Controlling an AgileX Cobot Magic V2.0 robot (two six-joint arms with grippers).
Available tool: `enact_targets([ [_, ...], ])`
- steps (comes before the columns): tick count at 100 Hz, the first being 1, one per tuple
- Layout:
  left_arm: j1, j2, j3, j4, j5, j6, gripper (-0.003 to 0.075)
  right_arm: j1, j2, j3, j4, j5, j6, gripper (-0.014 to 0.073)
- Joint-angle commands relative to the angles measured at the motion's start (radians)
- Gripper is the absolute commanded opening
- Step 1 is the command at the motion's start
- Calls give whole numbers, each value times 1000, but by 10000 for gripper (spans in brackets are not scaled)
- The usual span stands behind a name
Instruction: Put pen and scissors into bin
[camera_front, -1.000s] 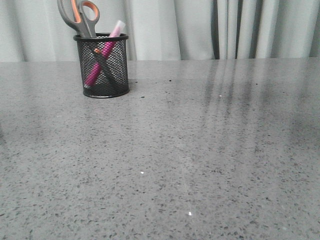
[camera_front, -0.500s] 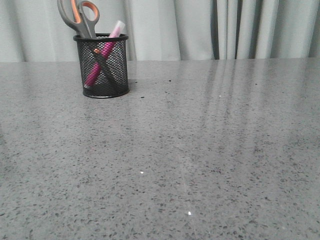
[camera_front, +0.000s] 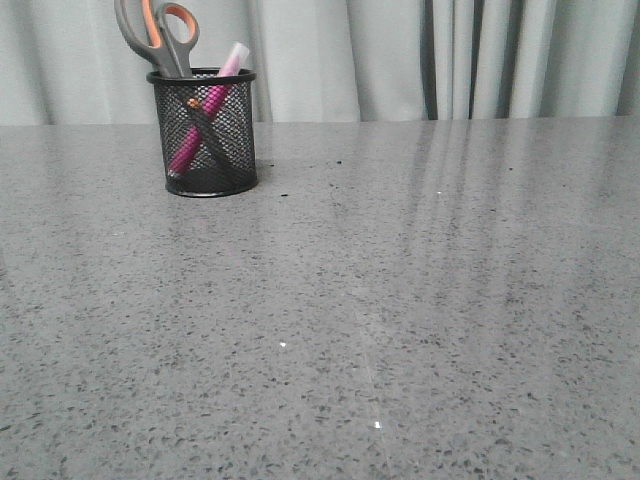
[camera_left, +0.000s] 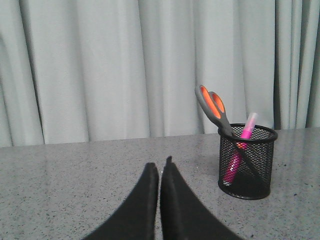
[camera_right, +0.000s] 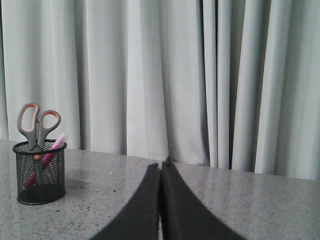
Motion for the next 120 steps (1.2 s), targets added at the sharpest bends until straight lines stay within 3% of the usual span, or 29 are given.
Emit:
enact_targets([
  [1,-5,-18,-8,-42,4,2,-19,-7,-23,2,3,-87,-10,-74],
  [114,-5,-23,-6,-43,3,2,-19,-7,-28,4,3,-73,-10,-75],
  [120,-5,-23,-16,32,-26,-90,-19,-7,-28,4,3,-73,-10,-75],
])
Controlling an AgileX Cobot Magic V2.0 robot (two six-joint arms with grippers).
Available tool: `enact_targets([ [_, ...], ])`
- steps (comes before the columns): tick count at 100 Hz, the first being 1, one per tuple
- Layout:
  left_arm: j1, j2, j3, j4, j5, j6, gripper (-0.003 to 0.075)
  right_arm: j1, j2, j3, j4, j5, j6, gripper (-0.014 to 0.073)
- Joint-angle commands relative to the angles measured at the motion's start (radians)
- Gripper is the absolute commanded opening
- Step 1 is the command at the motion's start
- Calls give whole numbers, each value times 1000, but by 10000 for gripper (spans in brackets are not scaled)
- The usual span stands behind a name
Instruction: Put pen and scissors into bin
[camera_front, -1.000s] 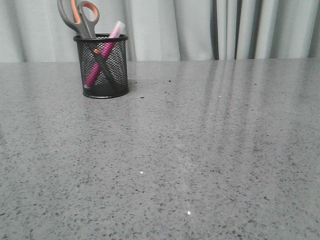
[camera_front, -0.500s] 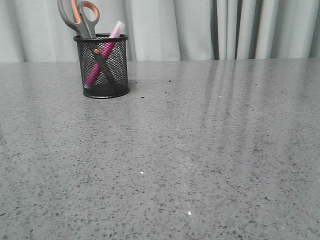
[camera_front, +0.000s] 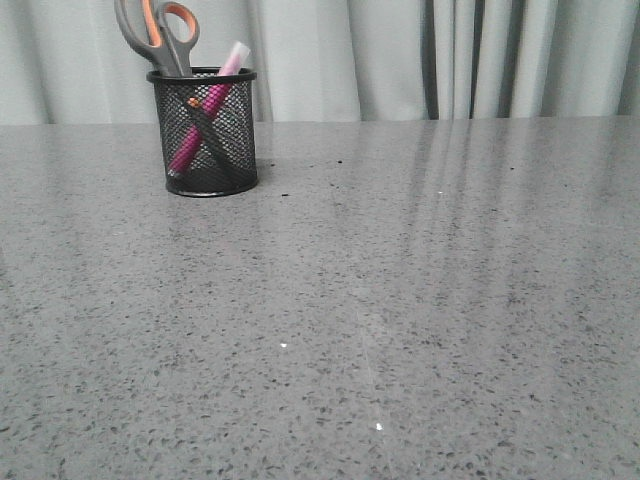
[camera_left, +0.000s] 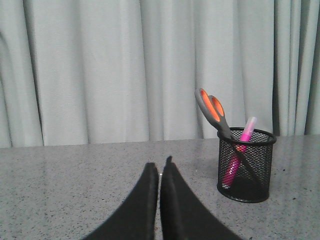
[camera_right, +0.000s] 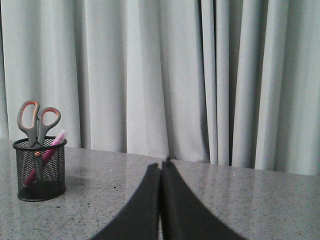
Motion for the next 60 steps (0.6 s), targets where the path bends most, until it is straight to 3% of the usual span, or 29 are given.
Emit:
enact_targets([
  [1,-5,10,-38,55,-29,-123,-19,-7,7,-26,-5,-71,-10,-75],
  [6,-5,10,-48,204,-62,-301,-19,-7,7,-26,-5,-71,-10,-75],
  [14,-5,10,-58,577,-99,-624,-19,-7,7,-26,-5,-71,-10,-75],
  [16,-5,10,-60,724,-110,-764,-19,-7,7,-26,-5,-71,-10,-75],
  [25,-5,10,-58,1081,-153,-1132,-19,-7,7,-26,-5,-71,-10,-75],
  [40,-5,7,-32,1340,-216,-1328,-19,-7,7,-26,-5,-71,-10,-75],
  [50,-10,-13,5,1588,-229,-1575,-19,-7,7,-26,-5,-71,-10,-75],
  [60,-42,-40,52,1620,-278,-1599,-19,-7,7,-26,-5,-71,-10,-75],
])
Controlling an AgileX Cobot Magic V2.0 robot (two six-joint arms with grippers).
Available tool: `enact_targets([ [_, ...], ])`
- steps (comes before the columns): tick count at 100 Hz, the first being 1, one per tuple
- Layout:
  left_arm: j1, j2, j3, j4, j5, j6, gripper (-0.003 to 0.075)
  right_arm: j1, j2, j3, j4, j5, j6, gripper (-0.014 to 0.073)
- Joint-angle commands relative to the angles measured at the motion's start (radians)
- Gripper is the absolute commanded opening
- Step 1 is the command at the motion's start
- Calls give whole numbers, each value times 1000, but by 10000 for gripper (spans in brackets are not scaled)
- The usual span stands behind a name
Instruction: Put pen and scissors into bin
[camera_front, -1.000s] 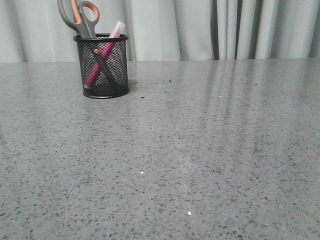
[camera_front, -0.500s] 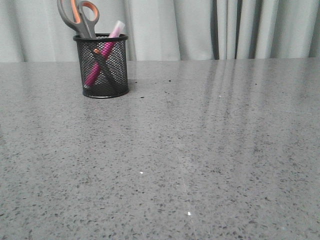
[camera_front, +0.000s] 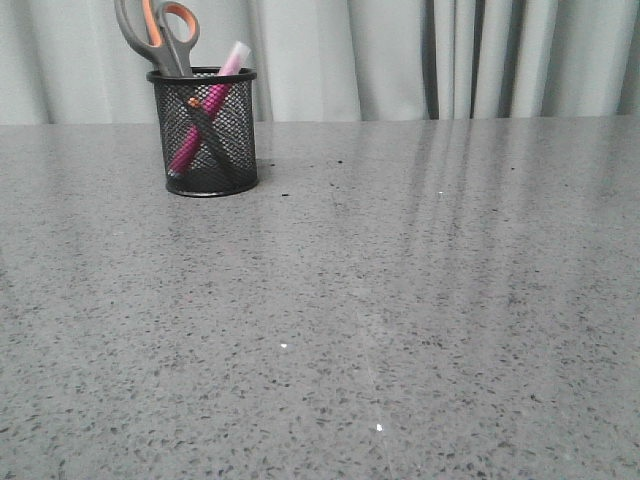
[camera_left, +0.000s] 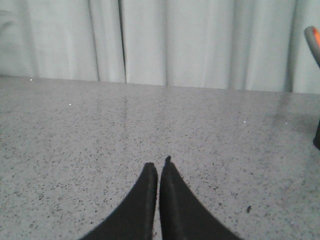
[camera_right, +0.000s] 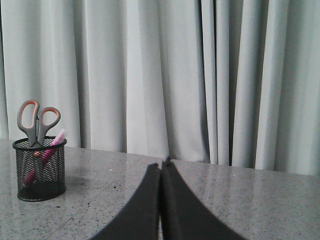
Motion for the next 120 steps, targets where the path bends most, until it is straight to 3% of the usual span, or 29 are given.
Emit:
enact_targets([
  [1,-41,-33,13,69,-134,-73,-19,-7,7,-26,-5,-73,-10,-75],
  [18,-111,-33,80,84,-156,-73,-19,-7,7,-26,-5,-73,-10,-75],
  [120,-109,-33,87,74,-117,-68,-19,-7,7,-26,-5,-73,-10,-75],
])
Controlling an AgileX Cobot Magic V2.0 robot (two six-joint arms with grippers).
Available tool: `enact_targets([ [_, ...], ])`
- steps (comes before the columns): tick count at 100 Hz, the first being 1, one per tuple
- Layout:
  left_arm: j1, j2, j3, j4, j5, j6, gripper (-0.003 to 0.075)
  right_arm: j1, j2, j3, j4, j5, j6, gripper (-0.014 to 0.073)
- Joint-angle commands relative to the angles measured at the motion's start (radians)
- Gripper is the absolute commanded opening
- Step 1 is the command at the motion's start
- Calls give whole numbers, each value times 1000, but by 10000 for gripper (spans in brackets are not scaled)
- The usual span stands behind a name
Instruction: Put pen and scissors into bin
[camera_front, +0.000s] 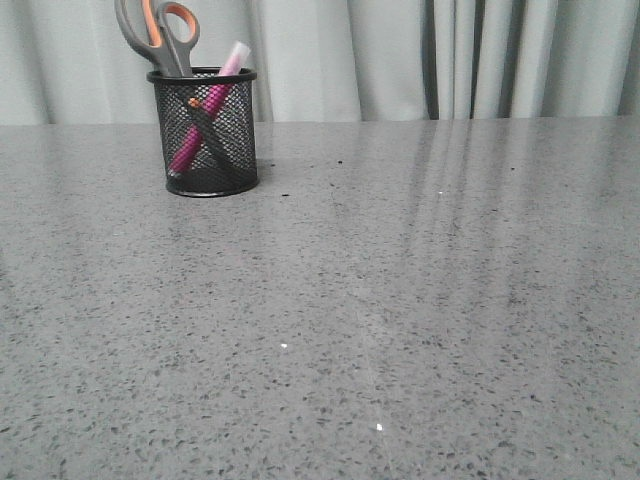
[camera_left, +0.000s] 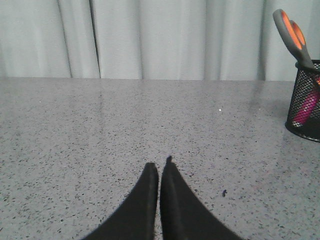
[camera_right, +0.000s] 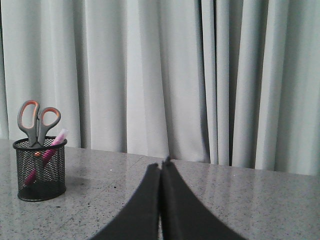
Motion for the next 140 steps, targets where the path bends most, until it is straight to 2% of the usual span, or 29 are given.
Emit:
enact_targets([
  [1,-8,-33,46,-9,-70,-5,-19,-7,7,-26,-5,-73,-10,-75],
  [28,-8,-33,46,-9,-70,-5,-19,-26,5,-26,-4,-48,-12,-75],
  [54,-8,-33,46,-9,-70,-5,-19,-265,-133,-13,-36,241,5,-75],
  [66,-8,-33,46,-9,-70,-5,-19,-315,-243,40,-99,314,66,-75],
  [80,-8,-33,46,-9,-70,-5,-19,-317,-237,54,-122,428,89,-75],
  [100,-8,-33,46,-9,-70,-5,-19,-271,-237,54,-139,427,89,-75],
  [140,-8,-33,46,-9,-70,-5,-19,-275,-237,54,-143,436,89,-75],
])
